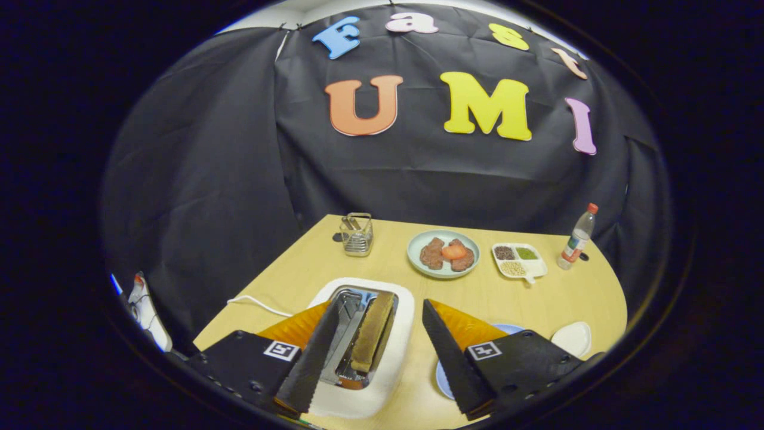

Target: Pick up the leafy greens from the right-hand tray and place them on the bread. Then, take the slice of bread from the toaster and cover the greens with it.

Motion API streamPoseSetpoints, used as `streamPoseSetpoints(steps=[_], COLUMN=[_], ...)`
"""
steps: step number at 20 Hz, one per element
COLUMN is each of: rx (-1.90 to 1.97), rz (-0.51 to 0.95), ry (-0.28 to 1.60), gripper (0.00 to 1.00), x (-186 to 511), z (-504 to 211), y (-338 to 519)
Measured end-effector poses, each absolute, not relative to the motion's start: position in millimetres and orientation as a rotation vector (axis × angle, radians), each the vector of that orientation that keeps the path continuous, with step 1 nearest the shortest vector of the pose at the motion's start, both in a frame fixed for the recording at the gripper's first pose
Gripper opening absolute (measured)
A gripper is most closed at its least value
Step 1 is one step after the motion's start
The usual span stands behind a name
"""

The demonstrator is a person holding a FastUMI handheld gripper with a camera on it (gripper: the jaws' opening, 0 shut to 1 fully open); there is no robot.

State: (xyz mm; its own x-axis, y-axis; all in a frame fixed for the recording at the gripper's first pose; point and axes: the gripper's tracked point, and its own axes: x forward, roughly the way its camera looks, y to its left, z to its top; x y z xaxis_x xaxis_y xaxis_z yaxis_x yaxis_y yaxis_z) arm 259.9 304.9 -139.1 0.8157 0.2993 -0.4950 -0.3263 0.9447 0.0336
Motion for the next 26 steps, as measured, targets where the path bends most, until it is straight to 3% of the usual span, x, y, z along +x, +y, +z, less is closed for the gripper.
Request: streamPoseSetpoints(steps=[1,5,8,10,12,15,26], rx=[-0.054,-0.078,-0.127,-0.158,-0.17,-0.181,-0.091], rz=[0.325,0.356,0.337,0.327,0.304,0.313,0.324], ry=[0.536,0.551,0.577,0.574,0.579,0.563,0.409], gripper=[0.76,0.66,0.37,0.37,0.17,0.1,0.1], x=[261.7,260.0,256.7,256.1,254.3,251.0,227.8], z=[-144.1,-150.1,-153.9,-151.3,-151.1,-140.0,-29.8], y=[307.9,327.5,326.3,323.3,319.4,316.9,298.9])
